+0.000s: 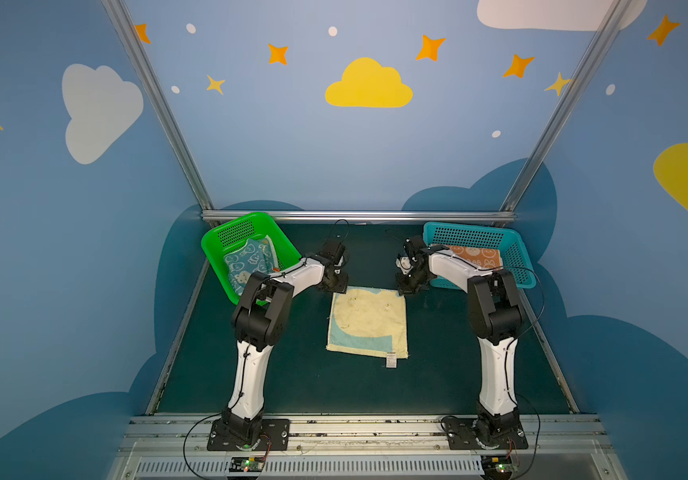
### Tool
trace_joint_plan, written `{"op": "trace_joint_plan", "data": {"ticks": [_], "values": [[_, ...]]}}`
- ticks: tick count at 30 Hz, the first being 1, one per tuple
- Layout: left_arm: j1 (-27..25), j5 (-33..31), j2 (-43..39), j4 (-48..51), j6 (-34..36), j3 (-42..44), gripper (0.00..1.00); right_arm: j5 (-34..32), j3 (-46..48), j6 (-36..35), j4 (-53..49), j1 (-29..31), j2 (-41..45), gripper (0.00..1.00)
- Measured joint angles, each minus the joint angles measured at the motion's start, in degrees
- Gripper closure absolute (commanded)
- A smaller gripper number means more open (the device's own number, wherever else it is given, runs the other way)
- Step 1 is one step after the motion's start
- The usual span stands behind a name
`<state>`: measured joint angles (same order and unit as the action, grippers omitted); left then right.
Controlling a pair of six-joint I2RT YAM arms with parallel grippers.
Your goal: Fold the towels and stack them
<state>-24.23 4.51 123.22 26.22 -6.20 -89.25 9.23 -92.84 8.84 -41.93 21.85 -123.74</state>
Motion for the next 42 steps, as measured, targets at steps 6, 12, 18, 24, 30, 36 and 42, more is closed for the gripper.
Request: {"op": "trace_joint_plan", "data": {"ticks": [6, 12, 18, 24, 30, 36, 42], "values": [[0.37, 0.15, 0.98, -0.15, 0.0, -1.11, 0.66, 0.11, -0.07, -0.07, -0.11, 0.0, -0.04, 1.0], [0.7, 0.55, 1.2, -0.15, -0.04, -1.33, 0.68, 0.11, -0.07, -0.11, -0.11, 0.02, -0.04, 1.0], [0.72, 1.42, 1.18, -0.24, -0.2, -1.22, 0.64, 0.13, -0.07, -0.13, -0.09, 0.0, -0.04, 1.0], [0.57, 1.62, 1.18, -0.04, -0.28, -1.27, 0.7, 0.13, -0.07, -0.17, -0.11, 0.02, -0.04, 1.0], [-1.4, 1.68, 1.18, 0.48, -0.9, -1.29, 0.81, 0.13, -0.07, -0.33, -0.13, 0.02, -0.04, 1.0], [-1.88, 1.66, 1.18, 0.85, -2.03, -1.27, 0.96, 0.13, -0.07, -0.37, -0.13, 0.02, -0.04, 1.0], [-1.99, 0.98, 1.18, 0.81, -2.73, -1.27, 0.96, 0.13, -0.04, -0.46, -0.07, 0.0, -0.02, 1.0]]}}
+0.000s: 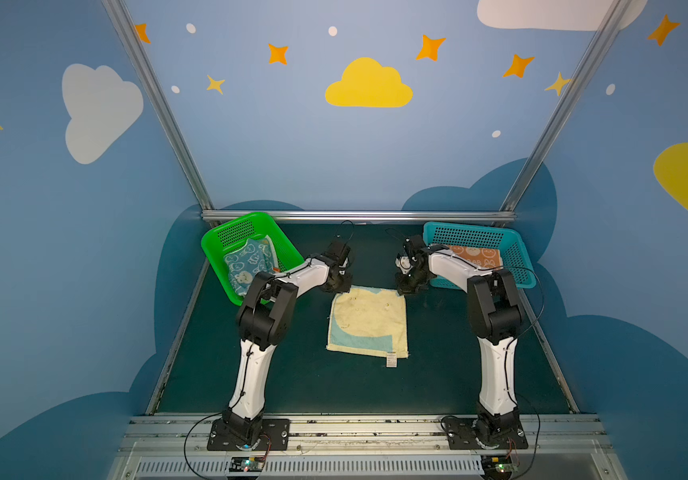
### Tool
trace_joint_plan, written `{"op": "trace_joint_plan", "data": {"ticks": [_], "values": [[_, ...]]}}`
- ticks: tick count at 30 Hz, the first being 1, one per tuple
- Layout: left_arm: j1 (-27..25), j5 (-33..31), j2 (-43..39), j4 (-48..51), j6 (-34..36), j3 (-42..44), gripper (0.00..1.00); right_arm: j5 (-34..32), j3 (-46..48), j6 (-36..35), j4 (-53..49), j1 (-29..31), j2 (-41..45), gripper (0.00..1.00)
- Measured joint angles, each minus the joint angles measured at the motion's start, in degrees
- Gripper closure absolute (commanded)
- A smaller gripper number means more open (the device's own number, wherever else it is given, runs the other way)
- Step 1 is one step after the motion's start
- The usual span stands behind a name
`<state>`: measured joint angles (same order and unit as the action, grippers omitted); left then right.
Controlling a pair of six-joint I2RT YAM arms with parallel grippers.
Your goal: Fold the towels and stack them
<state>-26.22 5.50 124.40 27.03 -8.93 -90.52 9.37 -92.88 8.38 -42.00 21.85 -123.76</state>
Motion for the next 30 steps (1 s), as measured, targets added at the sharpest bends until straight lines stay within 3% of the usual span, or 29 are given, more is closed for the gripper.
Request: {"op": "trace_joint_plan", "data": {"ticks": [6, 15, 30], "values": [[-0.26, -2.51, -0.96, -1.46, -0.09, 1.49, 0.96, 0.31, 2.4, -0.52, 2.03, 0.02, 1.55, 1.0], [-0.31, -8.02, -10.49, -7.58, 0.46, 12.59, 0.96, 2.32, 6.95, -2.27, 6.12, 0.26, 7.54, 1.0], [1.81, -9.88, -16.94, -13.14, 2.75, 14.93, 0.96, 5.97, 5.84, -4.24, 9.73, -0.15, 10.14, 1.0]]}}
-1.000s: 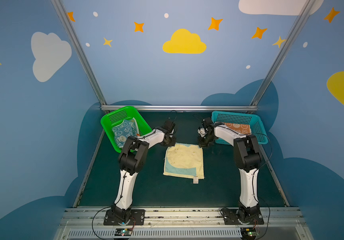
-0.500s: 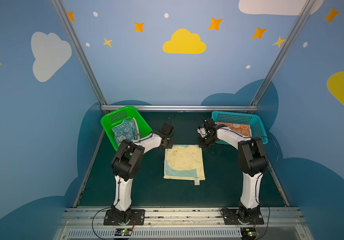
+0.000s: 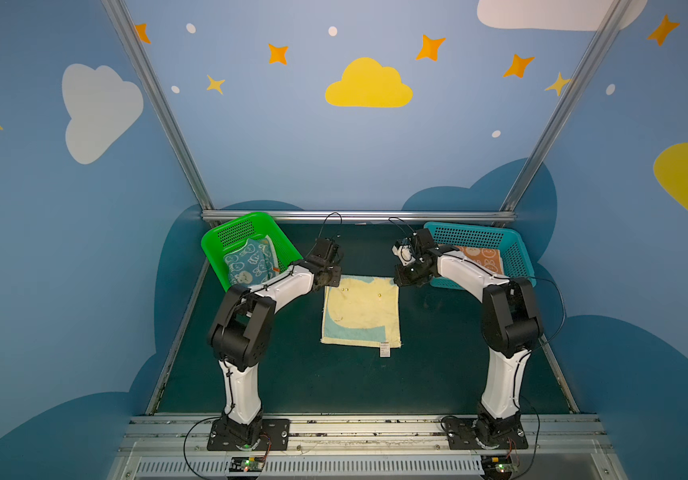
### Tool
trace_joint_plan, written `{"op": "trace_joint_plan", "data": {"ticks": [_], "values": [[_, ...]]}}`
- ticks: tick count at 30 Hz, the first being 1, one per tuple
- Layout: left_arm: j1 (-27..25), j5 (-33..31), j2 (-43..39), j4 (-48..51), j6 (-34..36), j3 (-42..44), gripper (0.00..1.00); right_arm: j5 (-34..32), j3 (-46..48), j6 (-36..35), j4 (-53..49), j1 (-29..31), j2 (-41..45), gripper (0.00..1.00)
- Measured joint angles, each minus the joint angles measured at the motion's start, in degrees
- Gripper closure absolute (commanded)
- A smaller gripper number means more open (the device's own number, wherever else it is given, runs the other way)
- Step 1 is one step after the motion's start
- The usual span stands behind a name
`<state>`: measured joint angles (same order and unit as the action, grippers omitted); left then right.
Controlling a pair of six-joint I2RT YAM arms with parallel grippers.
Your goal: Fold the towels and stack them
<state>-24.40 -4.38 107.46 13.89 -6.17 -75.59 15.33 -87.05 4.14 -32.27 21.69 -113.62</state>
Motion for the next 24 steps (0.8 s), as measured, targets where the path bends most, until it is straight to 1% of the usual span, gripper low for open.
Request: {"op": "trace_joint_plan", "data": {"ticks": [3, 12, 18, 24], "values": [[0.0, 0.39, -3.85, -1.18, 0.0, 2.93, 0.96, 1.53, 2.08, -0.39, 0.96, -0.13, 2.84, 1.0], [-0.28, 3.13, -12.55, -4.2, -0.96, 13.88, 0.96, 7.28, 13.68, -0.5, 5.03, -0.11, 13.27, 1.0], [-1.84, 3.76, -19.54, -4.63, -2.47, 20.31, 0.96, 10.29, 21.86, 0.04, 7.34, 0.33, 18.38, 1.0], [-4.37, 2.84, -24.3, -4.15, -3.76, 23.89, 0.96, 11.06, 27.98, 1.29, 8.09, 1.46, 23.21, 1.0]]}}
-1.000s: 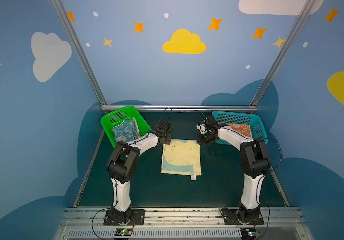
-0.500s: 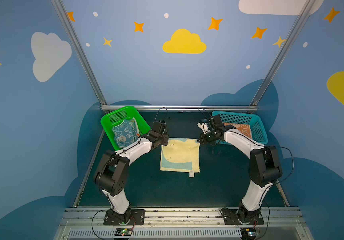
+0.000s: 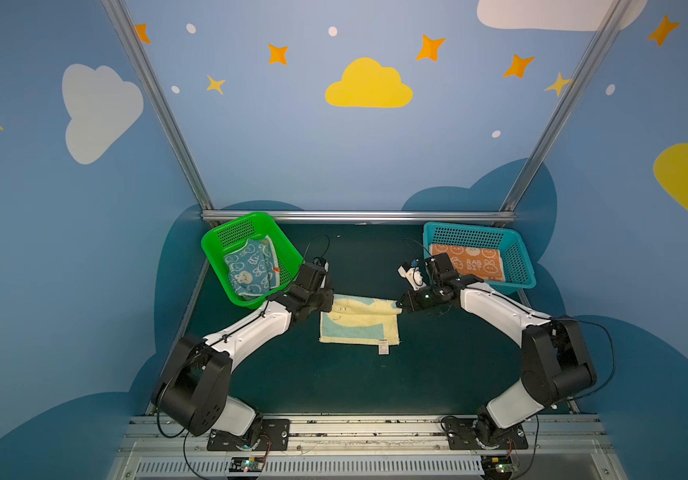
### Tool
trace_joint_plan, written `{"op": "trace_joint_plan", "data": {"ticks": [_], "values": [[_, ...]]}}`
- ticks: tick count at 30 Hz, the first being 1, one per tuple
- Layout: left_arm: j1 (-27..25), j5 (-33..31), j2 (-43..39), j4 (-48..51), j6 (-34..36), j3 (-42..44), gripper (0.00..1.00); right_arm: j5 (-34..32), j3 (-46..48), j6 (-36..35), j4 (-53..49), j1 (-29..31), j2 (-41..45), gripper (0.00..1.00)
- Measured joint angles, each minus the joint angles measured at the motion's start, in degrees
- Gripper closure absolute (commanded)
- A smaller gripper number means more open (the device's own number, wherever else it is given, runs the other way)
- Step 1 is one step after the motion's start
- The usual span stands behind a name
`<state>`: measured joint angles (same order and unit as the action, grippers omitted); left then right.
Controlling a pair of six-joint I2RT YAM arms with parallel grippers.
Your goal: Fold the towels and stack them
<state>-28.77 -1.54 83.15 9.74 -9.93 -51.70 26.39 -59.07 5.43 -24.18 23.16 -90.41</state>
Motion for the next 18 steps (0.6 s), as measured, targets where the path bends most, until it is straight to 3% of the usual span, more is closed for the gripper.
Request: {"op": "trace_joint_plan", "data": {"ticks": [18], "values": [[-5.57, -3.61, -4.46, 2.36, -6.93, 8.76, 0.96, 0.28, 9.64, 5.95, -0.42, 4.28, 2.99, 1.0]]}}
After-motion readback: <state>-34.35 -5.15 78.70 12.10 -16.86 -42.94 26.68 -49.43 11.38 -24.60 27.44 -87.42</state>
